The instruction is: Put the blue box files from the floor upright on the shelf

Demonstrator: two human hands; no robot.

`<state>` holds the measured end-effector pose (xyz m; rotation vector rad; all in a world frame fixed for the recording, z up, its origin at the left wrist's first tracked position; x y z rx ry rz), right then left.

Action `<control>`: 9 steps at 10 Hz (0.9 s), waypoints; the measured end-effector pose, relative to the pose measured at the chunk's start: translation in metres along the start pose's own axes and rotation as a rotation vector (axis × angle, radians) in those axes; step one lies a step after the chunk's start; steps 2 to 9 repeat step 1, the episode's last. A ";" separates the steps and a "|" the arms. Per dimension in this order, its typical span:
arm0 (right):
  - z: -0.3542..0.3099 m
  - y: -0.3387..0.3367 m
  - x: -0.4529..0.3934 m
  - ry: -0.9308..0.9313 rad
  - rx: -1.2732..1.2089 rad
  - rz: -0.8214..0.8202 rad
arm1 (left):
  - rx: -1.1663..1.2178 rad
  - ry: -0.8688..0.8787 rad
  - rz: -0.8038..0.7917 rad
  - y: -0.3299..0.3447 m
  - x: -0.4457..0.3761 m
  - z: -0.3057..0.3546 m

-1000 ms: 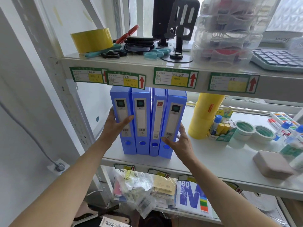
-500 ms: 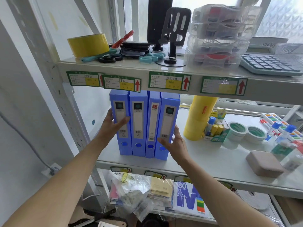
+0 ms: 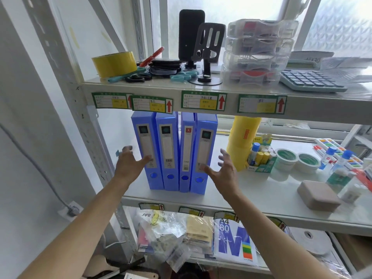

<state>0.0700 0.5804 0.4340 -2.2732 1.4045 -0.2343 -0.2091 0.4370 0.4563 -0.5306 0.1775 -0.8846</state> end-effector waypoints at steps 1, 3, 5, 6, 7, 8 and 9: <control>-0.011 -0.012 0.016 -0.021 0.041 0.050 | -0.145 -0.006 -0.196 0.018 0.023 0.003; -0.011 -0.012 0.016 -0.021 0.041 0.050 | -0.145 -0.006 -0.196 0.018 0.023 0.003; -0.011 -0.012 0.016 -0.021 0.041 0.050 | -0.145 -0.006 -0.196 0.018 0.023 0.003; -0.011 -0.012 0.016 -0.021 0.041 0.050 | -0.145 -0.006 -0.196 0.018 0.023 0.003; -0.011 -0.012 0.016 -0.021 0.041 0.050 | -0.145 -0.006 -0.196 0.018 0.023 0.003; -0.011 -0.012 0.016 -0.021 0.041 0.050 | -0.145 -0.006 -0.196 0.018 0.023 0.003; -0.011 -0.012 0.016 -0.021 0.041 0.050 | -0.145 -0.006 -0.196 0.018 0.023 0.003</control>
Point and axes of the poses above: each hand's wrist, its own x-axis away from the middle knuckle, its own y-axis out of the palm, z = x × y, the point moved 8 cm from there along -x, towards the middle knuckle, and after that the axes turned 12 degrees about -z, right-handed, at the moved point
